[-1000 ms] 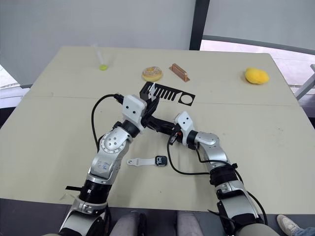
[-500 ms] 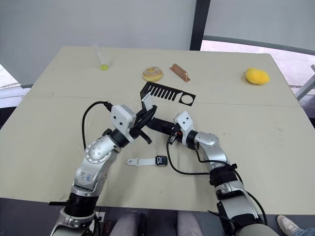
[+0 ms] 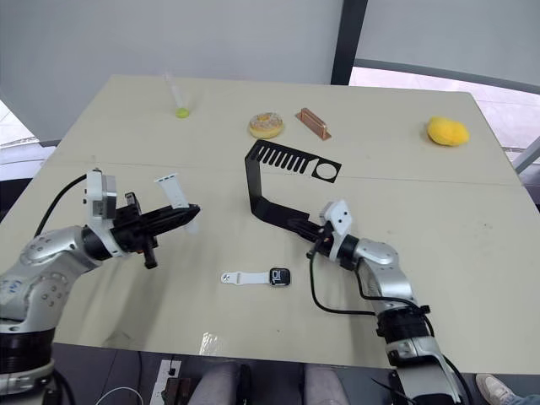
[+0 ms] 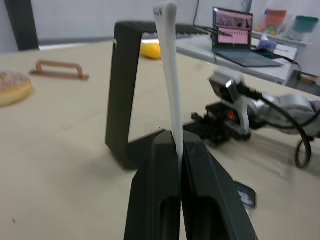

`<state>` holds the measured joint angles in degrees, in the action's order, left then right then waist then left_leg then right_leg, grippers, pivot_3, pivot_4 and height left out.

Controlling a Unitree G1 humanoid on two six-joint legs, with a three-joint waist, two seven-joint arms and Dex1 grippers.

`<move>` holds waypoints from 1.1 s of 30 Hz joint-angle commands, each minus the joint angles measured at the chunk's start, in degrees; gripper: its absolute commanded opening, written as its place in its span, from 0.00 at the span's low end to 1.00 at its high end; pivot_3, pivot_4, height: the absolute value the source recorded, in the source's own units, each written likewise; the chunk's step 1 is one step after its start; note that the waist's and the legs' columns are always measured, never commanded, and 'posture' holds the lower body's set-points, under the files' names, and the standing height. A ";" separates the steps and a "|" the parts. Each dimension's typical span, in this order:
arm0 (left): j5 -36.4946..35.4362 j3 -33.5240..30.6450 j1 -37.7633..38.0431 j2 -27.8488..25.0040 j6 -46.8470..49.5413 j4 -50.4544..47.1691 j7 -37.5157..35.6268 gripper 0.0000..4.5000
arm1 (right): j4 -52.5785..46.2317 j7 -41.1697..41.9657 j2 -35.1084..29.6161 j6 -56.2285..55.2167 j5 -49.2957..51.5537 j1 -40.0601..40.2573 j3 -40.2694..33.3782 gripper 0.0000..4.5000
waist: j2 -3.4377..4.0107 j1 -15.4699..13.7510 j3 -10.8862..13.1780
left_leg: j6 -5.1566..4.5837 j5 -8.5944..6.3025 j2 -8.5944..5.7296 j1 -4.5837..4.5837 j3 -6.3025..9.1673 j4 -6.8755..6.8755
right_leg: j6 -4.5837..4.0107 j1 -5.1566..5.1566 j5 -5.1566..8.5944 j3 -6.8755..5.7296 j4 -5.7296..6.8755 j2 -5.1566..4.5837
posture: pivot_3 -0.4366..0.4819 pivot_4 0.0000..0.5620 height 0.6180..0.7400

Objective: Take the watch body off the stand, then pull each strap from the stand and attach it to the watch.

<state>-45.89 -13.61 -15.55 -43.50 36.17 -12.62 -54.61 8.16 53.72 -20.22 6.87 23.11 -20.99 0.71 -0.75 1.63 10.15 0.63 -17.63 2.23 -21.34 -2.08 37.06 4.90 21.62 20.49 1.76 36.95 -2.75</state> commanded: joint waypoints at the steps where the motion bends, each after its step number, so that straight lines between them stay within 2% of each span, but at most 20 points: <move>1: -5.96 2.31 -2.29 -3.75 8.97 -0.42 -6.08 0.00 | -16.59 0.87 -4.75 14.95 15.65 6.83 -6.03 0.06 | 0.00 -0.01 0.00 | 0.02 -0.02 0.00 0.00 0.03 -0.02 | 0.00 -0.01 0.00 -0.02 -0.01 -0.01 | 0.48 0.27 1.00; 3: -8.40 4.99 -4.23 -4.37 14.69 -0.25 -7.07 0.00 | -24.36 -2.01 -7.02 23.64 24.88 11.72 -8.76 0.20 | 0.00 -0.03 0.00 | 0.01 -0.06 0.00 0.00 0.06 -0.10 | -0.01 -0.02 0.00 -0.03 -0.09 -0.04 | 0.48 0.27 1.00; 6: -10.23 7.76 -6.81 -4.01 20.57 0.16 -7.14 0.00 | -31.63 -5.20 -8.27 28.52 30.63 16.63 -10.52 0.51 | -0.01 0.44 0.02 | 0.00 -0.07 0.02 0.02 0.06 -0.15 | -0.04 -0.03 0.02 -0.02 -0.21 -0.03 | 0.48 0.27 1.00; 9: -9.73 11.33 -9.70 -0.59 22.20 0.71 -6.45 0.00 | -36.13 -13.22 -4.57 32.36 39.69 21.82 -12.07 0.82 | -0.02 0.90 0.03 | 0.04 -0.01 0.05 0.05 0.01 -0.18 | -0.06 -0.03 0.03 0.06 -0.40 0.02 | 0.48 0.27 1.00; 10: -9.93 12.17 -10.74 0.81 23.08 1.13 -5.94 0.00 | -37.34 -15.72 -3.14 33.10 42.12 23.23 -12.10 0.96 | -0.01 0.84 0.03 | 0.04 0.00 0.05 0.11 0.01 -0.17 | -0.08 -0.04 0.05 0.06 -0.34 0.05 | 0.48 0.27 1.00; 11: -9.87 13.12 -11.70 2.01 23.85 1.45 -5.67 0.00 | -38.20 -18.06 -1.68 33.63 44.23 24.21 -11.76 0.99 | -0.01 0.76 0.03 | 0.06 0.02 0.06 0.11 0.02 -0.18 | -0.08 -0.04 0.05 0.06 -0.31 0.05 | 0.48 0.27 1.00; 15: -9.81 15.67 -14.75 6.03 26.68 2.68 -5.15 0.00 | -40.25 -25.14 2.67 35.44 51.50 25.08 -9.36 0.99 | -0.01 1.02 0.03 | 0.06 0.02 0.04 0.06 0.00 -0.12 | -0.07 0.01 0.04 0.11 -0.26 0.06 | 0.48 0.27 1.00; 19: -9.49 16.93 -16.52 9.35 28.50 3.84 -4.05 0.00 | -40.42 -29.11 4.88 35.64 52.73 23.09 -6.61 0.99 | -0.01 1.17 0.03 | 0.06 0.02 0.04 0.07 0.00 -0.13 | -0.07 0.04 0.05 0.11 -0.24 0.07 | 0.48 0.27 1.00; 23: -9.69 17.51 -16.96 12.07 29.31 3.73 -3.78 0.00 | -40.05 -29.36 6.19 35.54 51.56 21.15 -3.10 0.99 | -0.01 1.13 0.03 | 0.06 0.02 0.04 0.03 0.00 -0.11 | -0.07 0.07 0.05 0.11 -0.22 0.07 | 0.48 0.27 1.00; 33: -9.37 17.54 -16.39 14.09 29.51 2.65 -2.36 0.00 | -38.20 -30.74 10.32 33.50 49.76 16.88 -0.15 0.99 | -0.01 1.16 0.03 | 0.07 0.02 0.04 0.03 0.01 -0.10 | -0.07 0.09 0.05 0.12 -0.21 0.08 | 0.48 0.27 1.00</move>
<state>-54.60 4.53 -31.74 -29.59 65.87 -8.20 -57.05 -29.21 23.54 -10.37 41.28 72.64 -3.76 0.37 -0.76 2.79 10.18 0.70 -17.61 2.27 -21.32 -2.07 36.96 4.83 21.70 20.54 1.87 36.74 -2.67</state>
